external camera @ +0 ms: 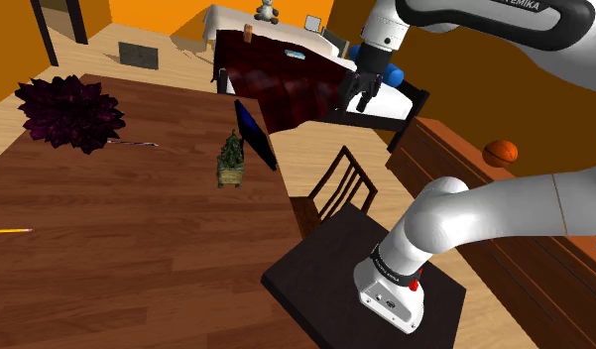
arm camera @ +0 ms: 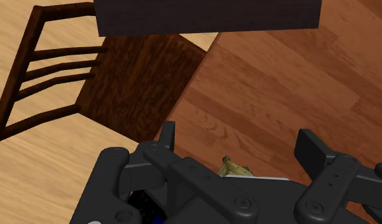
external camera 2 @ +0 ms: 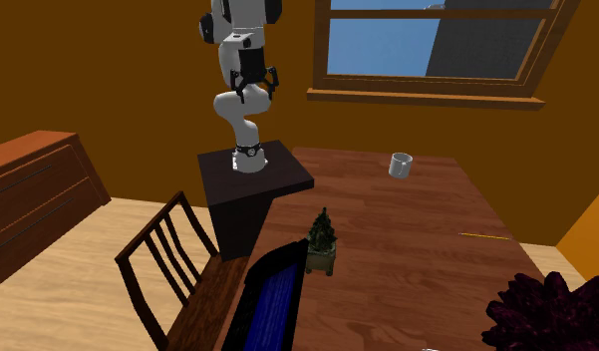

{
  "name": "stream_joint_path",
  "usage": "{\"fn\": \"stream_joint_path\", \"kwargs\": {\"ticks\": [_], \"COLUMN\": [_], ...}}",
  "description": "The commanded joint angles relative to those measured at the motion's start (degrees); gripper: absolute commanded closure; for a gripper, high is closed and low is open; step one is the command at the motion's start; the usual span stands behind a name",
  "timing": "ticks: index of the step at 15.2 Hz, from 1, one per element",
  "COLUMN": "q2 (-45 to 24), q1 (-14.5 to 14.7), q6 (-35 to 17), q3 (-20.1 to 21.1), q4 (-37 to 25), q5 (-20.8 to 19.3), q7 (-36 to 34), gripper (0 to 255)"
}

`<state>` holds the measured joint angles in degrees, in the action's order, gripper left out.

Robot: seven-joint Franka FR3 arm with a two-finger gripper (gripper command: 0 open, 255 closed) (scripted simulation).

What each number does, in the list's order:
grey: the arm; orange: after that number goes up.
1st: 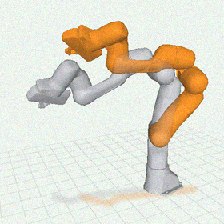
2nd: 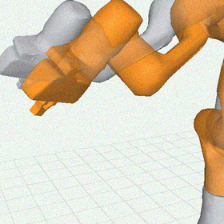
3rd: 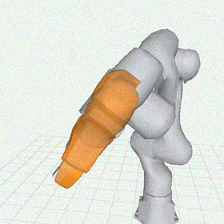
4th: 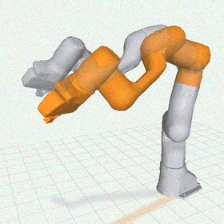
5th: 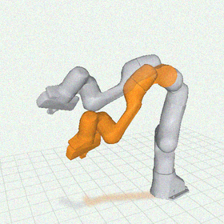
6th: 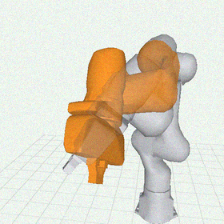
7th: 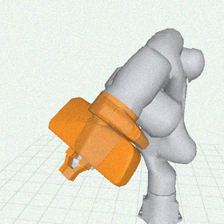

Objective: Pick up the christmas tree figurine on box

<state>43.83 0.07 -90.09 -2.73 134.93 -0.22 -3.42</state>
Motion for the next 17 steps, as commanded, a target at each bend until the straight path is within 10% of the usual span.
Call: {"fn": "stream_joint_path", "kwargs": {"ticks": [1, 17], "q2": [0.0, -21.48], "q1": [0.0, -4.64], "q6": [0.0, -34.61], "q3": [0.0, 19.28], "q4": [0.0, 5.55], "q5": [0.0, -3.74], "q7": [0.0, -33.0], "gripper": [0, 0]}}
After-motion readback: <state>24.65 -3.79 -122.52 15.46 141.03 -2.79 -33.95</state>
